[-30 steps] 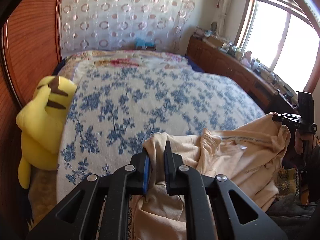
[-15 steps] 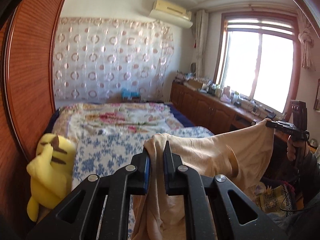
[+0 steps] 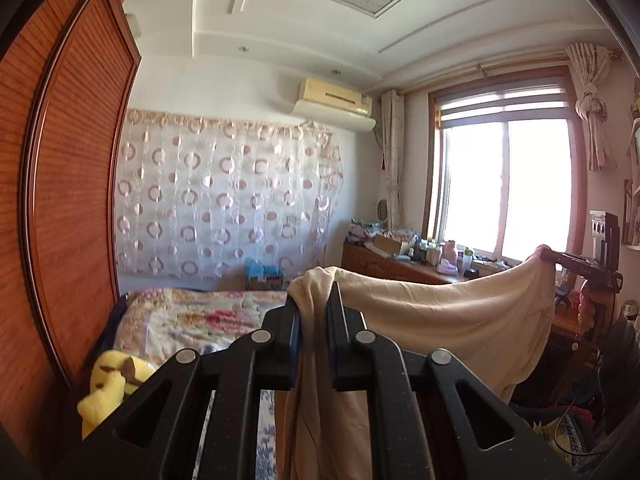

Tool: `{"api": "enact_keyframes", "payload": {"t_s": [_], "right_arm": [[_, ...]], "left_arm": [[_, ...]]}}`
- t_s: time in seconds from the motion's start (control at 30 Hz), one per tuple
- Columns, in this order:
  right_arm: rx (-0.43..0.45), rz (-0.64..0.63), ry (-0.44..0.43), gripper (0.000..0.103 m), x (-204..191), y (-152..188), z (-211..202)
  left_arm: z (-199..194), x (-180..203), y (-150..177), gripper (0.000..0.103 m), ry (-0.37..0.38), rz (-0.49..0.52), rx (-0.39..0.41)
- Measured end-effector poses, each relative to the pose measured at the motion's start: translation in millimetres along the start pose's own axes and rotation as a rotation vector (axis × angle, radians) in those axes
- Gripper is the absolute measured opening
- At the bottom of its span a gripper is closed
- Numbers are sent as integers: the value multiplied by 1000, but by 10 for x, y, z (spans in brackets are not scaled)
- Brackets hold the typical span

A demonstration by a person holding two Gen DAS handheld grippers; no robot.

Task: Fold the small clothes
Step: 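Lift the gripped shirt high off the bed with both tools, then lower the shirt onto the bed and open both tools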

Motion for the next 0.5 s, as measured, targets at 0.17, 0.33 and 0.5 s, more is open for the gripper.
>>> {"api": "enact_keyframes", "payload": {"t_s": [0.17, 0.33, 0.5], "right_arm": [[62, -52, 52, 7, -53, -339, 59], [-3, -111, 96, 7, -266, -250, 816], [-148, -156, 135, 7, -460, 15, 1785]], "left_arm": [[97, -162, -440, 12, -35, 22, 49], [475, -488, -531, 12, -101, 19, 9], [1072, -948, -109, 12, -193, 12, -107]]}}
Point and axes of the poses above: each gripper's, at about its wrist camera, not at the fingertips, and z roughly the way its jaws point, x to its right, y to its underside, the point moved 8 cm from there along z, roughly the way its jaws point, and after that the axes turned 14 degrees about y, right-handed, at the moved point
